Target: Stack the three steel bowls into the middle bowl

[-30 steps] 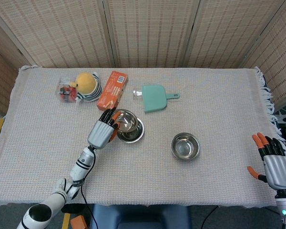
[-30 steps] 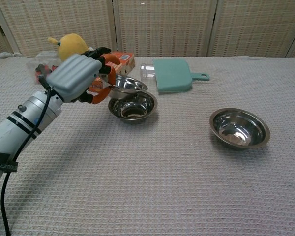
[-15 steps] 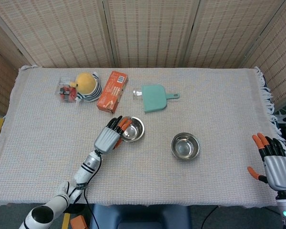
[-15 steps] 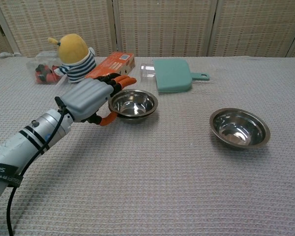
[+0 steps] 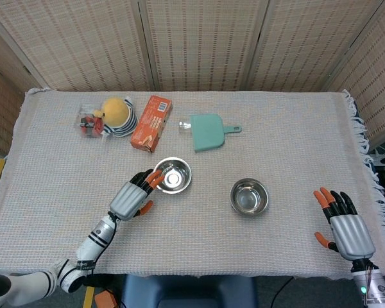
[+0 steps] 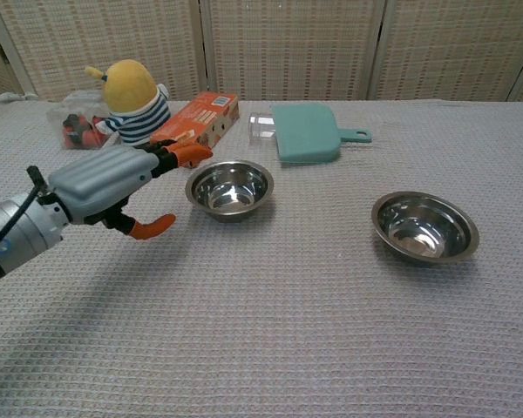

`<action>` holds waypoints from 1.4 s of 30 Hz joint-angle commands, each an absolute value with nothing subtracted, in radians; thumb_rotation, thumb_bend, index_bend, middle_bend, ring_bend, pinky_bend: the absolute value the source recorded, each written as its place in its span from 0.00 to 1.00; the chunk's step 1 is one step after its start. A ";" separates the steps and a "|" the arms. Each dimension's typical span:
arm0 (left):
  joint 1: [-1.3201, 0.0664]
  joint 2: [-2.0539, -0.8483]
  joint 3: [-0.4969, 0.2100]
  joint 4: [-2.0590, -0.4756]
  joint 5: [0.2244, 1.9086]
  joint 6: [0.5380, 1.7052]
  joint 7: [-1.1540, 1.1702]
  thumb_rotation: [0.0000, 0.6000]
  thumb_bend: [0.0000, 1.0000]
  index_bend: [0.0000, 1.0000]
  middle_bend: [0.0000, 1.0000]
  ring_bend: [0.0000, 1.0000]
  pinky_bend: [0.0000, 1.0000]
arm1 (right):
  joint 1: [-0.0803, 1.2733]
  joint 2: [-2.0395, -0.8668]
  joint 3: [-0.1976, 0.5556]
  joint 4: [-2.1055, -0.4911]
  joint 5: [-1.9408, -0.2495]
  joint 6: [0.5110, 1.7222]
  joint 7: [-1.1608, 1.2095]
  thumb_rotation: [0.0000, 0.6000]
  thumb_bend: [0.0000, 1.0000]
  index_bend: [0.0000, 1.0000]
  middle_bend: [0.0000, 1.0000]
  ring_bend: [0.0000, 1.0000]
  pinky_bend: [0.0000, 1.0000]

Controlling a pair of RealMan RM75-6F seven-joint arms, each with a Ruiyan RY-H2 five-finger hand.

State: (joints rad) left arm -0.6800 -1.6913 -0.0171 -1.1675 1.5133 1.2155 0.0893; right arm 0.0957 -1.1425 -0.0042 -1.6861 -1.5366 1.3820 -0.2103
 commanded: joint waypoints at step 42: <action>-0.291 -1.343 0.002 -1.308 1.560 1.515 -0.058 1.00 0.44 0.00 0.00 0.00 0.14 | 0.565 -1.744 0.243 -1.382 -1.424 1.099 -0.622 1.00 0.33 0.78 0.06 0.00 0.00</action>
State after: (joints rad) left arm -0.2909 -1.3441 0.0026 -1.3077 1.5602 1.5161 -0.0567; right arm 0.5166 -1.7085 0.1968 -1.3808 -1.4679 1.1444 -0.5772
